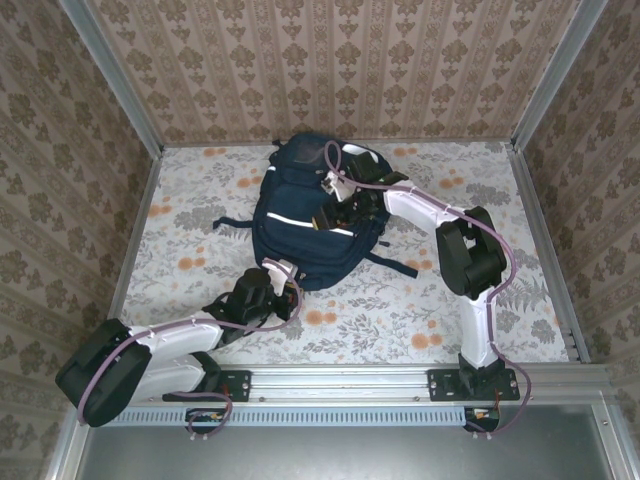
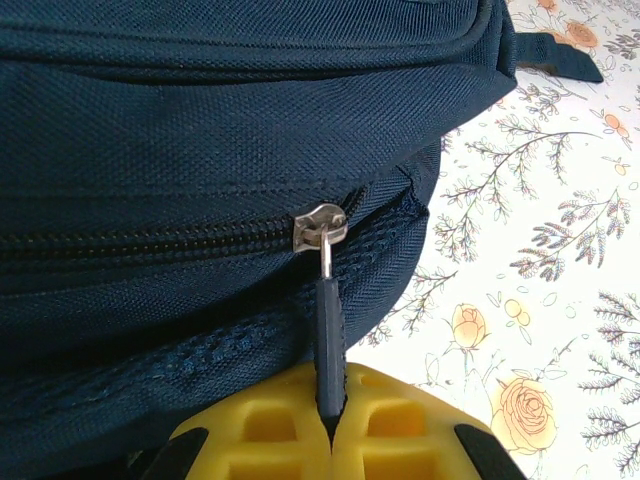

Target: Pack the student bag

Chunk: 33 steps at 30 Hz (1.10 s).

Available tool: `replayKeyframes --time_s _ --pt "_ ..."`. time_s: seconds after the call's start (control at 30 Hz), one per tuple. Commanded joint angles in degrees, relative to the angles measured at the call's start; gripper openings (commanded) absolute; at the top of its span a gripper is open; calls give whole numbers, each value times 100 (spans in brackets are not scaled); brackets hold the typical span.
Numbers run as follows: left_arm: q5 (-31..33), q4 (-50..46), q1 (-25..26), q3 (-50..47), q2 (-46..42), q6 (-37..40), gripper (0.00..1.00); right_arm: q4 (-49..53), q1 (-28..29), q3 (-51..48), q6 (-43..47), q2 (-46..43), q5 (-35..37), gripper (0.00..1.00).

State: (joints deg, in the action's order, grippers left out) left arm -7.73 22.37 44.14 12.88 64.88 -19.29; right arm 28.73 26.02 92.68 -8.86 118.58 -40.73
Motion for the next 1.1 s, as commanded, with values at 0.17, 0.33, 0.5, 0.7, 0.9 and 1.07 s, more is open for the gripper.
replayKeyframes --time_s 0.17,0.33,0.5,0.7,0.9,1.07 --pt "-136 119 -43 39 -89 84 0 36 64 -639 723 -397 -577 32" --pt "-135 49 -37 39 -158 101 0 -450 155 -697 -46 -384 -103 0" --pt "-136 -78 -46 55 -263 102 0 -1997 180 -1184 -2058 -461 82 0" --pt "-108 -174 -46 28 -370 111 0 -3427 195 -1803 -3599 -845 430 0" --pt "-84 -151 -50 15 -312 101 0 -4050 267 -1937 -4630 -993 566 0" --pt "-70 -78 -56 -3 -215 100 0 -4092 407 -1760 -5152 -921 379 0"
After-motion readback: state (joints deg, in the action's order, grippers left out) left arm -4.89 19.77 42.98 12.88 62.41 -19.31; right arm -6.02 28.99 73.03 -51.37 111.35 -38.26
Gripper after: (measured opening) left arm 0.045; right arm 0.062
